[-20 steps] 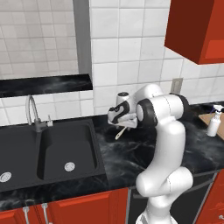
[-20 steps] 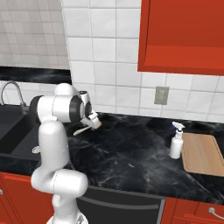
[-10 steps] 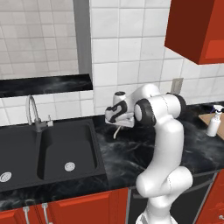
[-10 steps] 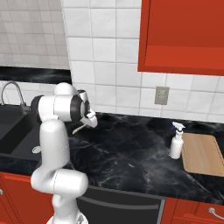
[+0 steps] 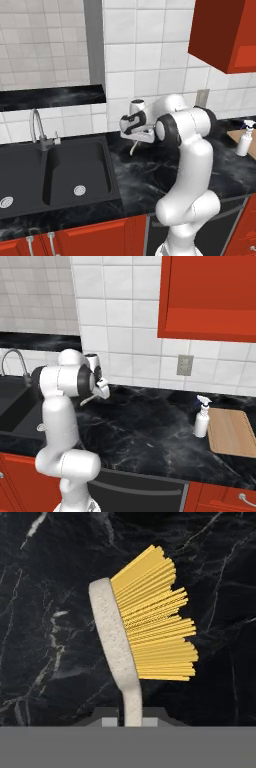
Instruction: Grab the spray bottle from the cabinet, then place it next to the cutting board for sanitizing. Then grab the dish brush from the countertop next to the sink and place it next to the cutting board.
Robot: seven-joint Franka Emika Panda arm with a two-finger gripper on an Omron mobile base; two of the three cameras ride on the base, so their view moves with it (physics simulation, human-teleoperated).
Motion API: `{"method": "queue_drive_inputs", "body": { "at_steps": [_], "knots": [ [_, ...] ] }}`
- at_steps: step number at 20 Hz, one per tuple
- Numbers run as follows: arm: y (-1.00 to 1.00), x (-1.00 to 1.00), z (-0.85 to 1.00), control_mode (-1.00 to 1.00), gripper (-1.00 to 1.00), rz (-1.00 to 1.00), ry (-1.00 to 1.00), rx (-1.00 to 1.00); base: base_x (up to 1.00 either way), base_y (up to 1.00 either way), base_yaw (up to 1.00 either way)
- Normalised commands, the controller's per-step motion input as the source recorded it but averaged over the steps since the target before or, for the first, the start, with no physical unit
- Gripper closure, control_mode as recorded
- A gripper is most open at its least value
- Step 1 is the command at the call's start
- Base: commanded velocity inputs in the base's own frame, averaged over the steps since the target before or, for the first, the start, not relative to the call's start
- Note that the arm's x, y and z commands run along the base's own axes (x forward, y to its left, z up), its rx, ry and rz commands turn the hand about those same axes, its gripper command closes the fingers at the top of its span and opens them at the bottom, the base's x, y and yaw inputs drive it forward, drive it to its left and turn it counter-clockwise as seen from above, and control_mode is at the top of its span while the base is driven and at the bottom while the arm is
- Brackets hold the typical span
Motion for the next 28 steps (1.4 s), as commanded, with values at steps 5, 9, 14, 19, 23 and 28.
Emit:
{"method": "queue_drive_inputs", "body": {
  "at_steps": [5,9,14,19,23,28],
  "knots": [
    [-0.18,-1.00,0.83,-1.00,1.00,-0.03,-0.13,-0.01,0.00,0.00,0.00],
    [-0.11,-1.00,0.87,-1.00,1.00,0.00,-0.12,0.00,0.00,0.00,0.00],
    [-0.06,-0.97,0.94,-1.00,1.00,0.00,0.12,0.00,0.00,0.00,0.00],
    [-0.06,-0.83,1.00,-1.00,1.00,0.01,0.19,0.00,0.00,0.00,0.00],
    [-0.04,-0.79,0.63,-1.00,1.00,0.02,0.06,0.00,0.00,0.00,0.00],
    [-0.04,-0.82,0.38,-1.00,1.00,-0.05,-0.12,0.00,0.00,0.00,0.00]
  ]
}}
